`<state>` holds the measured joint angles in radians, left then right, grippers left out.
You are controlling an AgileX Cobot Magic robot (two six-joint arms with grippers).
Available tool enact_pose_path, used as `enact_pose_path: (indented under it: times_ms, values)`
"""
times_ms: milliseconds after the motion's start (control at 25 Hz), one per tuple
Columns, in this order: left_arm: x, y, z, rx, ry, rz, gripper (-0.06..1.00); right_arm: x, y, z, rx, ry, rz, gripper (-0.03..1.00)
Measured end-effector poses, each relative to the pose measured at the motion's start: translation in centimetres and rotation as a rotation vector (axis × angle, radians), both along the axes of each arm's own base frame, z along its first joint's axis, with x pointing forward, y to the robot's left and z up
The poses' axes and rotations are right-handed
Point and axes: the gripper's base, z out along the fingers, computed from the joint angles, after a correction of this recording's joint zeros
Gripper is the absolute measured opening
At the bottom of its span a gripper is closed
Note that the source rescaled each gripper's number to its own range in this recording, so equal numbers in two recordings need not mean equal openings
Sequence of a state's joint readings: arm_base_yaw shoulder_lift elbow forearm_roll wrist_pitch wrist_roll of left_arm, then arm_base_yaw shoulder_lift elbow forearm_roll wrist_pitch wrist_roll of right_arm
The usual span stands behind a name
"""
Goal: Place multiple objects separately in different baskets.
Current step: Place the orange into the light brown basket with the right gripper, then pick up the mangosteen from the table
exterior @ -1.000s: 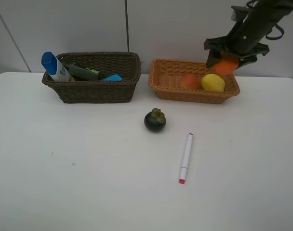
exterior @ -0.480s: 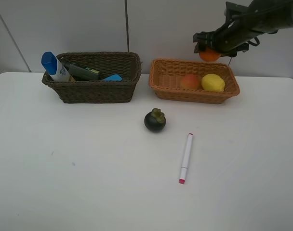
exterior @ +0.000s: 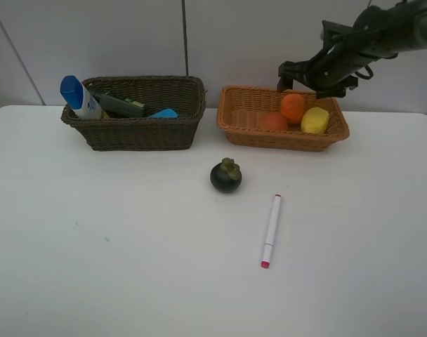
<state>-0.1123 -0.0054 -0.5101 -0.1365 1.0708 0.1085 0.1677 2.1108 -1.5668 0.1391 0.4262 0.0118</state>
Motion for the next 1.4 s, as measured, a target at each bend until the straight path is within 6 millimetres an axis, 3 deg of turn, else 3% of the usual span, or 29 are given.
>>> enact_pose_path:
  times_ms: [320, 560, 720, 1000, 1240, 1400]
  values:
    - [0.0, 0.0, 0.0, 0.000, 0.000, 0.000, 0.84, -3.6, 0.1, 4.2, -0.023, 0.197, 0.053, 1.00]
    - [0.0, 0.0, 0.0, 0.000, 0.000, 0.000, 0.84, -8.0, 2.9, 5.6, -0.071, 0.475, 0.157, 1.00]
    - [0.0, 0.0, 0.0, 0.000, 0.000, 0.000, 0.84, -9.9, 6.4, 5.4, -0.126, 0.544, 0.256, 1.00]
    - [0.0, 0.0, 0.0, 0.000, 0.000, 0.000, 0.84, -12.3, 13.0, 4.9, -0.150, 0.454, 0.421, 1.00]
    - [0.0, 0.0, 0.0, 0.000, 0.000, 0.000, 0.84, -12.3, 15.8, 1.4, -0.173, 0.461, 0.469, 1.00]
    - [0.0, 0.0, 0.0, 0.000, 0.000, 0.000, 0.84, -12.0, 16.4, -0.9, -0.187, 0.485, 0.475, 1.00]
